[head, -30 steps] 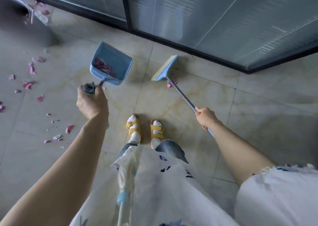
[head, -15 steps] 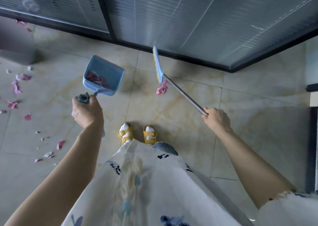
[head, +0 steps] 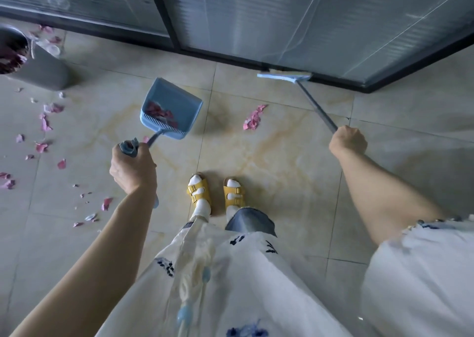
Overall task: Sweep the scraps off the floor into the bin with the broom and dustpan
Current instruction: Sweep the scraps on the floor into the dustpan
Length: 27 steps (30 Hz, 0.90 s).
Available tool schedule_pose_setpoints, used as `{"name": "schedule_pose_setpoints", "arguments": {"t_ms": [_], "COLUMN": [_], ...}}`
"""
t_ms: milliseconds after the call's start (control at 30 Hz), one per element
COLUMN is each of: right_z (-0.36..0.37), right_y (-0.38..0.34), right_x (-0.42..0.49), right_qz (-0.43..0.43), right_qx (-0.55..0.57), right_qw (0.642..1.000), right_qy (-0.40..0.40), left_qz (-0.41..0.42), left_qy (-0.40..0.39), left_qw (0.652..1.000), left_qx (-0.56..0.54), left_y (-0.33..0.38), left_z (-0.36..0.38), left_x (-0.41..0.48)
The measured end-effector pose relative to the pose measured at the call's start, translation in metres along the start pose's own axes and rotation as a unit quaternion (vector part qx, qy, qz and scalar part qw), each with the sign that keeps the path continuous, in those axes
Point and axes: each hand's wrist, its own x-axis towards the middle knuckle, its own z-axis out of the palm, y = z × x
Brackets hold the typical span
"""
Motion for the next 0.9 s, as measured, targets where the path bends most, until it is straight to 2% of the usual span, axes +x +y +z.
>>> {"name": "schedule_pose_setpoints", "arguments": {"t_ms": [200, 400, 633, 733, 900], "right_z": [0.031, 0.037, 0.037, 0.031, 0.017], "right_y": [0.004, -0.011, 0.012, 0.024, 0.016], "right_x": [0.011, -0.041, -0.097, -0.098, -0.072], "right_qz": [-0.038, -0.104, -0.084, -0.055, -0.071], "right_qx": [0.056, 0.12, 0.164, 0.208, 0.159], "right_qw": [0.985, 0.966, 0.942, 0.933, 0.963], "right_qy": [-0.157, -0.203, -0.282, -0.287, -0.206], "left_qz": [0.01, 0.022, 0.011, 0.032, 0.065], "left_qy": [0.004, -0.014, -0.025, -0.044, -0.082], "left_qw": [1.0, 0.999, 0.998, 0.995, 0.987], "left_qx": [0.029, 0.045, 0.062, 0.079, 0.125], "left_y": [-0.011, -0.009, -0.021, -0.022, -0.028], "left_z": [0.001, -0.002, -0.017, -0.026, -0.047], "left_x": [-0.004, -0.017, -0.026, -0.029, -0.016]}}
